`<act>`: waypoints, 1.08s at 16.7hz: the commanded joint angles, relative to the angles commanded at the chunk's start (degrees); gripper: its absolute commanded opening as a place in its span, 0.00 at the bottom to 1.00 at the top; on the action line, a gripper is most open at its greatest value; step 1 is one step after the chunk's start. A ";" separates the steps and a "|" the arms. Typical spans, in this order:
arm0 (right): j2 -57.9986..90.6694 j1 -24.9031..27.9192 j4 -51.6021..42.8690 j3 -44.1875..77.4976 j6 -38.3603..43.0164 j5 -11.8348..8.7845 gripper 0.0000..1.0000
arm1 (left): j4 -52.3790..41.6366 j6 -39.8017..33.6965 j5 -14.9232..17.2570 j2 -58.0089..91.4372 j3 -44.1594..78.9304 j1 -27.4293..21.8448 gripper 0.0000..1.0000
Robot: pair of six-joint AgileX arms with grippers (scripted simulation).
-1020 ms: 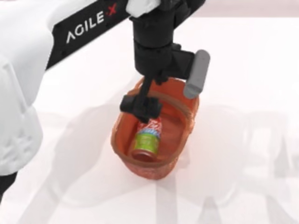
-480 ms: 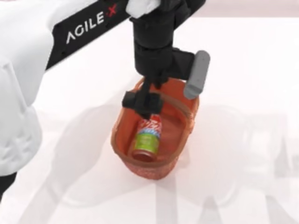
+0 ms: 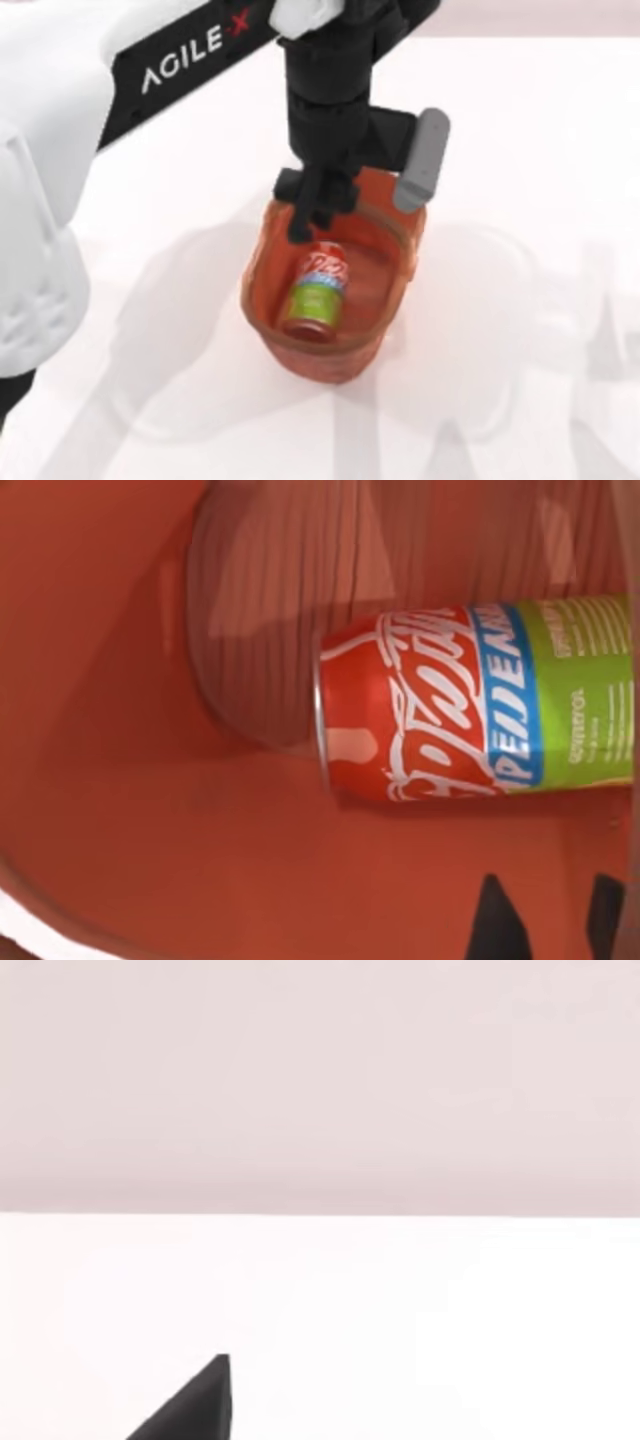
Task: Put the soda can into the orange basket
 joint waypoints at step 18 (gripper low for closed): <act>0.00 0.00 0.00 0.00 0.00 0.00 1.00 | 0.00 0.00 0.00 0.00 0.00 0.00 0.00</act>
